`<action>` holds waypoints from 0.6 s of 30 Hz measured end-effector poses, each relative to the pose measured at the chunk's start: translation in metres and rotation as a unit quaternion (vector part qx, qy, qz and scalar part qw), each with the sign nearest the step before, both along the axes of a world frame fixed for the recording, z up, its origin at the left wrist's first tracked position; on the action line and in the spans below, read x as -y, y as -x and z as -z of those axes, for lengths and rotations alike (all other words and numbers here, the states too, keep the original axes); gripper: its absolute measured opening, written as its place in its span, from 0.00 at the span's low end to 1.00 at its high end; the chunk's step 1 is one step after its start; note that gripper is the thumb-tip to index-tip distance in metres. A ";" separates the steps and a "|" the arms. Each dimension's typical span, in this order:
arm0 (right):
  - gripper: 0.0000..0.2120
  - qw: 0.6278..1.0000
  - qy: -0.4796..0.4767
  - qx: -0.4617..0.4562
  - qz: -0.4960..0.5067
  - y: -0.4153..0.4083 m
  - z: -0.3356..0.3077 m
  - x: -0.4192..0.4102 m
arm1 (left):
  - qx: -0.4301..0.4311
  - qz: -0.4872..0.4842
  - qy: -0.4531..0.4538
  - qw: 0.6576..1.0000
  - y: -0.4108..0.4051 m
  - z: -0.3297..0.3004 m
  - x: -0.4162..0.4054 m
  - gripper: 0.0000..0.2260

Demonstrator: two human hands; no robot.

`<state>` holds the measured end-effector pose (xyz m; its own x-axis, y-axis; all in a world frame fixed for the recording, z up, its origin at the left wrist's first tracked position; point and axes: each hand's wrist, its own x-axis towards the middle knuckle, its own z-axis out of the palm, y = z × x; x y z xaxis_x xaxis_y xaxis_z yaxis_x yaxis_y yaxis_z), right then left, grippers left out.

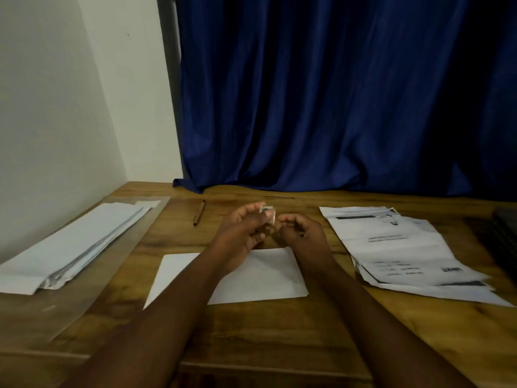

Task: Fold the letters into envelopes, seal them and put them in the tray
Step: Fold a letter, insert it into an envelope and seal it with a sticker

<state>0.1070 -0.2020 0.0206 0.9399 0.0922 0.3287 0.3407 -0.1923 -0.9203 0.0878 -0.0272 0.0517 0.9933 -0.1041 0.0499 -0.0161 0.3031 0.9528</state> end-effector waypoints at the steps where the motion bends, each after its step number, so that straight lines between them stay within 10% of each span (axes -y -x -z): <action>1: 0.09 1.000 -0.028 -0.002 -0.013 0.002 -0.001 0.001 | -0.017 0.007 0.039 0.999 -0.001 0.002 0.002 0.18; 8: 0.09 0.996 -0.073 -0.029 -0.051 0.005 -0.005 -0.005 | -0.080 0.019 0.187 0.979 -0.006 0.008 -0.008 0.14; 18: 0.11 0.991 -0.119 -0.038 -0.040 0.009 -0.009 -0.003 | -0.022 0.029 0.102 0.994 -0.004 0.015 0.002 0.20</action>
<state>0.0976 -0.1986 0.0300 0.9553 0.0963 0.2794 0.2747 0.0591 -0.9597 0.0921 -0.0291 0.0372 0.9875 -0.1542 0.0320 0.0481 0.4891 0.8709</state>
